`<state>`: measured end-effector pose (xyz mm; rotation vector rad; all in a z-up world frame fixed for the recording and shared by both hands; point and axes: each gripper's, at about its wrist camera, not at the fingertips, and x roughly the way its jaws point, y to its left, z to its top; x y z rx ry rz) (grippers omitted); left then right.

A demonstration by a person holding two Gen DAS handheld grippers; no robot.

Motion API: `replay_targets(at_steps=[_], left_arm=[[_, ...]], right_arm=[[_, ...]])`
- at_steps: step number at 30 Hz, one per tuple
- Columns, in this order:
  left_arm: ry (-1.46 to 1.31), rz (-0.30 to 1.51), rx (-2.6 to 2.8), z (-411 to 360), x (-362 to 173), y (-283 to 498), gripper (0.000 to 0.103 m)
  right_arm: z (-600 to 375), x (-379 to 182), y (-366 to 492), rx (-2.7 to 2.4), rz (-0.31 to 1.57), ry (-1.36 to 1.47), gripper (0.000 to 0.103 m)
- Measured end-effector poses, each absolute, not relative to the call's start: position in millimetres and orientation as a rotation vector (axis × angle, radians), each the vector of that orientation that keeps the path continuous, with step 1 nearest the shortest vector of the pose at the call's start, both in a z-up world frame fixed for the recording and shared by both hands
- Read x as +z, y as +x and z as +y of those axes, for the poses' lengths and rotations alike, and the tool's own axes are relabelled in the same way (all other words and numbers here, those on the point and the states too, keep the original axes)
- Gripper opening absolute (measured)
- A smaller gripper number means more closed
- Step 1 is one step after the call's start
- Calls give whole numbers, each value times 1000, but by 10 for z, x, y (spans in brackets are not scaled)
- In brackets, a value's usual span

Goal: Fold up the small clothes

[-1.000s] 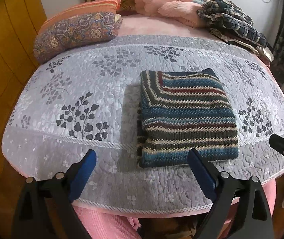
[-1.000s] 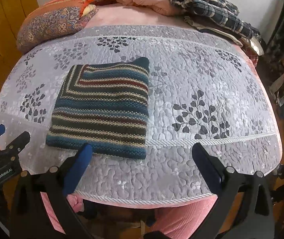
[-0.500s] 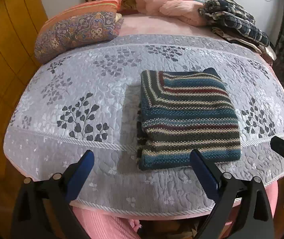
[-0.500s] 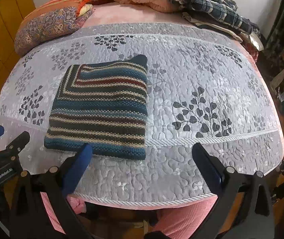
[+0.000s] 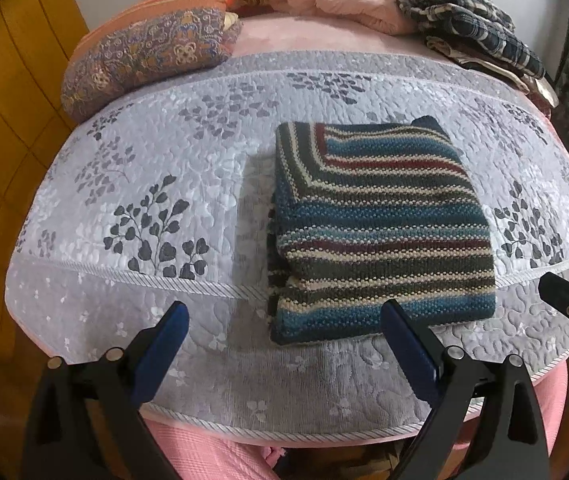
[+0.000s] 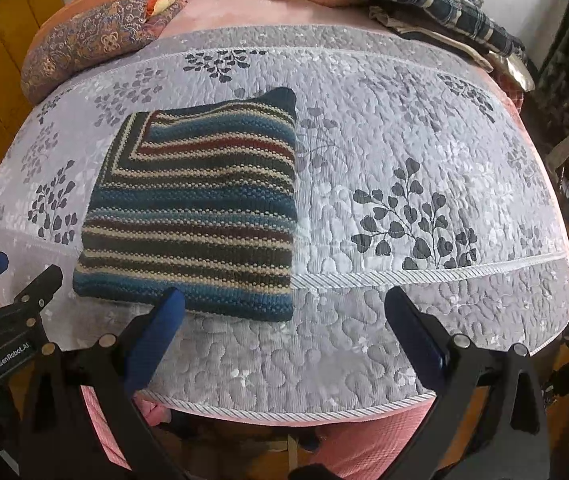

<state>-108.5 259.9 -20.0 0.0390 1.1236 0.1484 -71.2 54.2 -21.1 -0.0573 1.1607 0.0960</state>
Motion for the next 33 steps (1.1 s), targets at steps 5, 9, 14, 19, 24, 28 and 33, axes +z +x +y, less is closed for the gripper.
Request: replay_targets(at_steps=[5,9,14,19,24,28,33], left_arm=[[38,1137,146,2597,-262,-1047,97],[41,1144,143,2596,-293,-1031,97],[37,1149,145,2607,-318,-1025,97],[39,1151,144,2601,-322,-1027,97],[40,1151,145,2599,-326,-1029,97],[37,1151,144,2601,-329,-1027,97],[37,1150,142,2600,-335,-1034,97]], right_arm=[[560,-258,-680,98,1167,-61,100],[572,-278,-653,101,1167,-63,100],[582,-291,-641,102,1167,-63,100],[570,-303,-638,100,1167,-56,100],[557,-315,-632,98,1171,-52,100],[569,-317,-637,97,1172,-55,100],[540,-320,-629,87,1171,-56,100]])
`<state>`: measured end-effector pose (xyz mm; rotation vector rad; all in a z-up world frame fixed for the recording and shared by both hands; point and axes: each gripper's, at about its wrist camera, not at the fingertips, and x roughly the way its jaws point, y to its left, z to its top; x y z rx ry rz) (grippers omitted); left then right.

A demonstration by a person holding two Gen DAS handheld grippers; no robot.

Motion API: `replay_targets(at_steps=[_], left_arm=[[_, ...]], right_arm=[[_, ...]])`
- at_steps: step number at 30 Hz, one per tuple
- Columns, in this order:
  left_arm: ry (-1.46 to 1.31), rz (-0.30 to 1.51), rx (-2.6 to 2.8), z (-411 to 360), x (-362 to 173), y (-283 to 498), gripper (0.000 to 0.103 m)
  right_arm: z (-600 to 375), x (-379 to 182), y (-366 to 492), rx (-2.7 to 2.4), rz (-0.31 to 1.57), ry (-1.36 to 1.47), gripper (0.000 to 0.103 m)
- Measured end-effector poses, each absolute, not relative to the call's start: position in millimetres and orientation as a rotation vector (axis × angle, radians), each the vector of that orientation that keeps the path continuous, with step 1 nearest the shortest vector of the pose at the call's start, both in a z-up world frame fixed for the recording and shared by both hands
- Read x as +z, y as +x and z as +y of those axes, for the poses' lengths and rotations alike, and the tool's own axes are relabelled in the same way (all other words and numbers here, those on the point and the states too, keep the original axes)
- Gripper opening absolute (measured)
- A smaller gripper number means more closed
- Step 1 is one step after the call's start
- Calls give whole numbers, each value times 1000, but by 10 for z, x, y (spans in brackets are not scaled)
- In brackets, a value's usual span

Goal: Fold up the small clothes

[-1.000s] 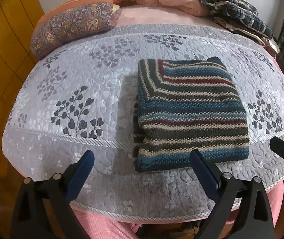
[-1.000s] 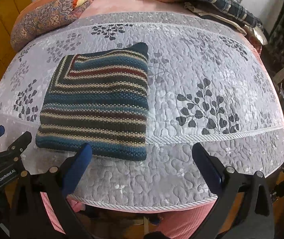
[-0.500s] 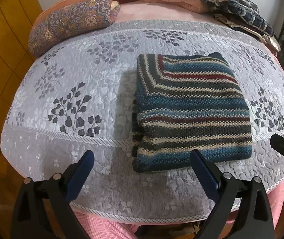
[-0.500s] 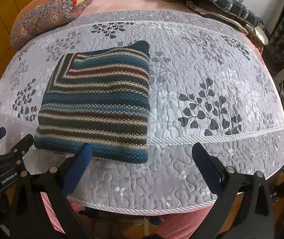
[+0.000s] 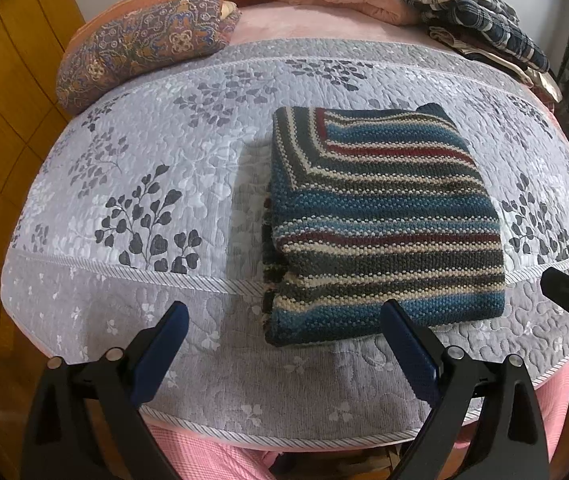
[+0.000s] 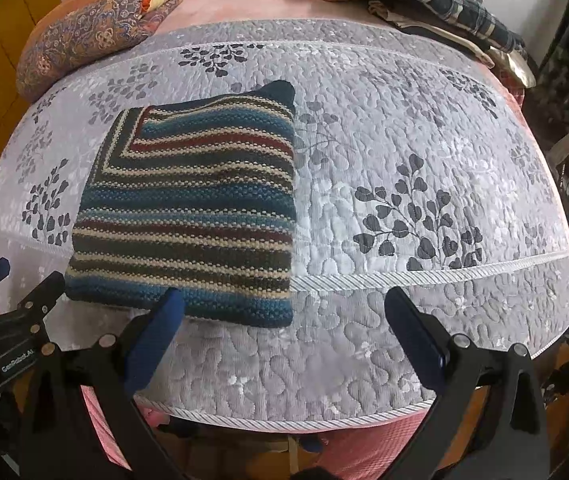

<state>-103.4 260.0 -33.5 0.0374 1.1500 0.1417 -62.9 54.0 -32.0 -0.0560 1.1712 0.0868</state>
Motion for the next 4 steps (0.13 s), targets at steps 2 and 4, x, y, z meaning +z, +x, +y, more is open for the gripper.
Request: replay_targets(at_steps=[2,4], left_arm=[[40,1150,141,2594,-339,-1035,97],[40,1149,142,2594,-340,-1032,97]], right_arm=[[515,-325,-623,87,1173,-48,100],[501,-327,-617,84,1173,-48,100]])
